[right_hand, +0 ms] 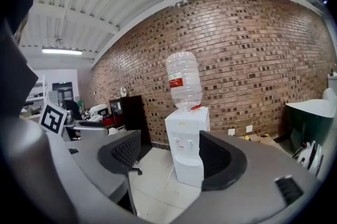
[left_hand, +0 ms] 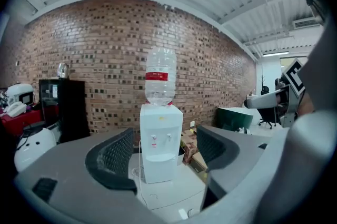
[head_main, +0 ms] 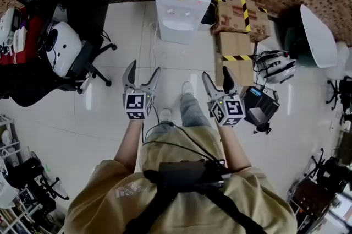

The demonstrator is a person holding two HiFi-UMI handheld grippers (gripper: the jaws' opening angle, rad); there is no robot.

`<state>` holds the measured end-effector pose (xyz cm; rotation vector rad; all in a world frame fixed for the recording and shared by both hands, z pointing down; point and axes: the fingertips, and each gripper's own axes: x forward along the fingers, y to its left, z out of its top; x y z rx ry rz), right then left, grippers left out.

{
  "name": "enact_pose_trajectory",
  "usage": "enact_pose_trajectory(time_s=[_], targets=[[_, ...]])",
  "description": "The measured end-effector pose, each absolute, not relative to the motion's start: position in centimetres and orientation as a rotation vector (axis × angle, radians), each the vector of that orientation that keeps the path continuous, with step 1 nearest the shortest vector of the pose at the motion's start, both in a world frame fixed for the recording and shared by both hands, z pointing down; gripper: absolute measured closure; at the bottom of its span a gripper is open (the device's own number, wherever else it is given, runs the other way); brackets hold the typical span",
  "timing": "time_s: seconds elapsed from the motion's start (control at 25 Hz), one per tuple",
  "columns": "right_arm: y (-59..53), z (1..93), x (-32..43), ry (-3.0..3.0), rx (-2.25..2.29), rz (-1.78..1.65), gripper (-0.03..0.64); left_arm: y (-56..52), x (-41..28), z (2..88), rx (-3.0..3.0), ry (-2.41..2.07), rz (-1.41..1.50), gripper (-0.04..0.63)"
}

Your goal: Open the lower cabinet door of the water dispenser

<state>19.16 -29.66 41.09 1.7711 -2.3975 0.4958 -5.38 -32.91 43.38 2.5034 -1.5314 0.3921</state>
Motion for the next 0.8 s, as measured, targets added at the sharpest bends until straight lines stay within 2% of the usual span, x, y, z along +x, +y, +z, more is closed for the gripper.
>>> enact_pose_trajectory(time_s=[0.32, 0.64, 0.8], targets=[[-41.1, 54.3, 22.0, -2.308, 1.537, 0.643, 0.267, -41.9, -0.1, 50.0, 2.452, -1.439, 0.474, 0.242], [-50.5, 76.2, 23.9, -2.251, 1.343, 0.550, 0.273, -46.9, 2.5, 65.8, 2.472, -1.335, 0.585, 0.244], [-55.2, 87.4, 25.3, -2.226, 1.377, 0.566, 0.273, -48.6, 1.3, 76.1, 2.480, -1.351, 0.604, 0.244]])
